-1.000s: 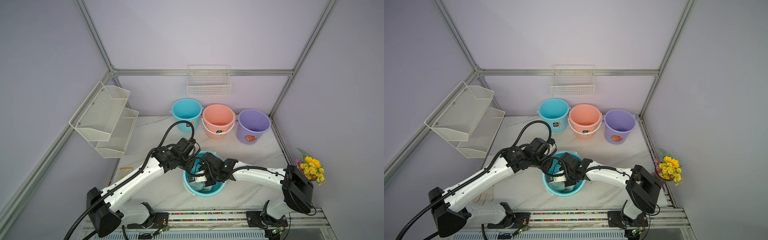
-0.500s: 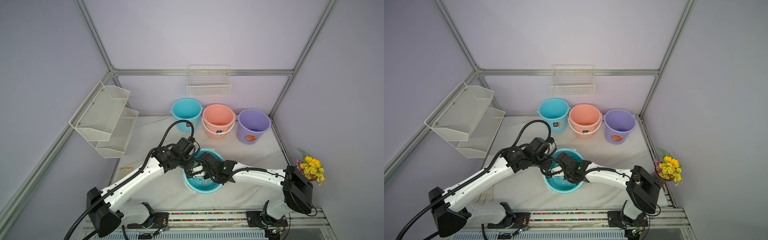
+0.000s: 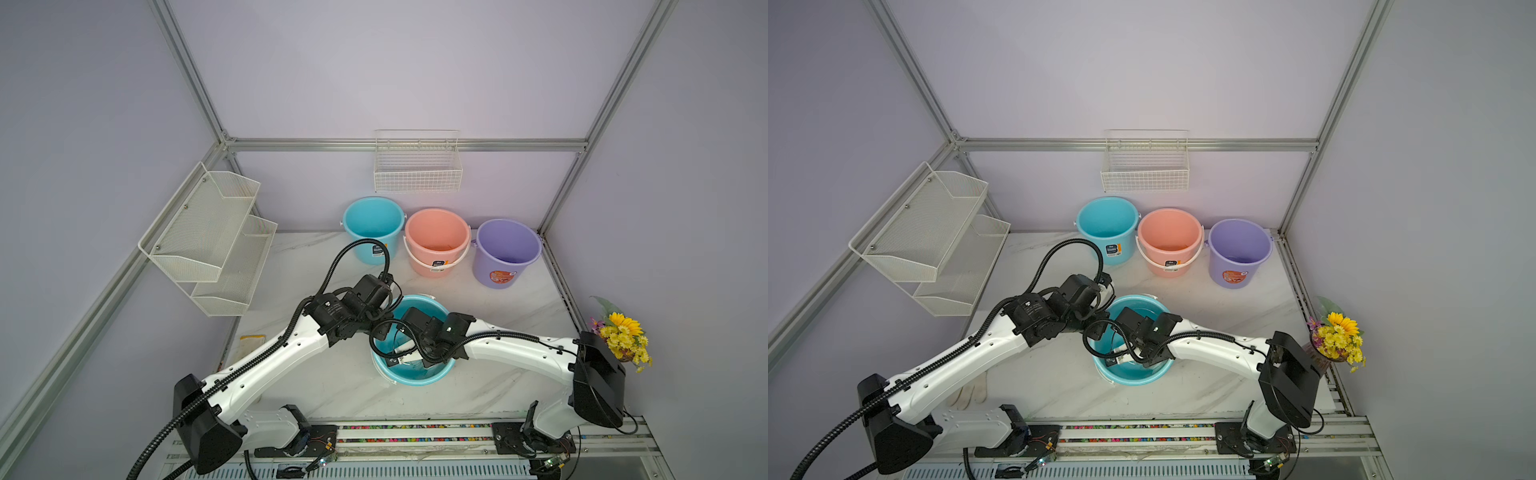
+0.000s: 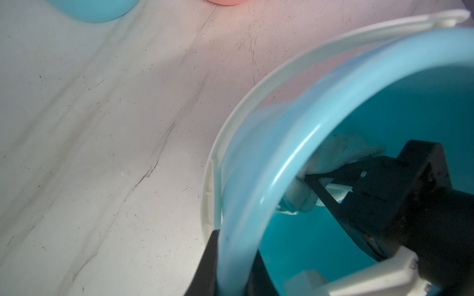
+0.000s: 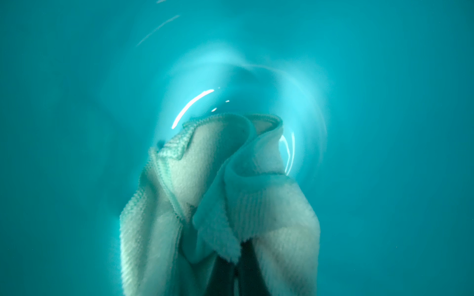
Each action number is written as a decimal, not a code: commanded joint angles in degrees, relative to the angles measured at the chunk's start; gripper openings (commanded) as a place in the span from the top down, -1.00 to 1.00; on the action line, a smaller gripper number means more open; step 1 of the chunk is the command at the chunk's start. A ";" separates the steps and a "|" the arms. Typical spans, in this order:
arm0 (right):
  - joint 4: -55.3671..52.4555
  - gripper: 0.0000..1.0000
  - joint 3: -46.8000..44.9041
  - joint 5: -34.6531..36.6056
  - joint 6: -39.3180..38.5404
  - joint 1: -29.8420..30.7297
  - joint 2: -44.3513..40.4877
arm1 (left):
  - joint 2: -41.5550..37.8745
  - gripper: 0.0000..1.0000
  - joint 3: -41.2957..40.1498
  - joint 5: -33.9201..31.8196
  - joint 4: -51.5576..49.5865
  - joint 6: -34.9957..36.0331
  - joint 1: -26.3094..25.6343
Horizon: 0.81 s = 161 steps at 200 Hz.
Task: Wipe the inside of the bucket with a cloth
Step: Wipe the dirt from the inside of the bucket.
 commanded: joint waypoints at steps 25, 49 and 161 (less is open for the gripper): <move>-6.19 1.00 1.59 -20.11 4.37 0.54 -2.18 | -1.78 1.00 2.23 -0.64 5.07 -0.86 -0.06; -3.57 1.00 1.13 -25.97 3.08 0.29 -1.96 | -1.93 1.00 2.21 -0.62 5.03 -0.84 -0.03; 46.66 1.00 -15.19 -14.16 0.72 -0.07 -4.05 | -1.96 1.00 2.03 -0.19 5.23 -1.00 -0.09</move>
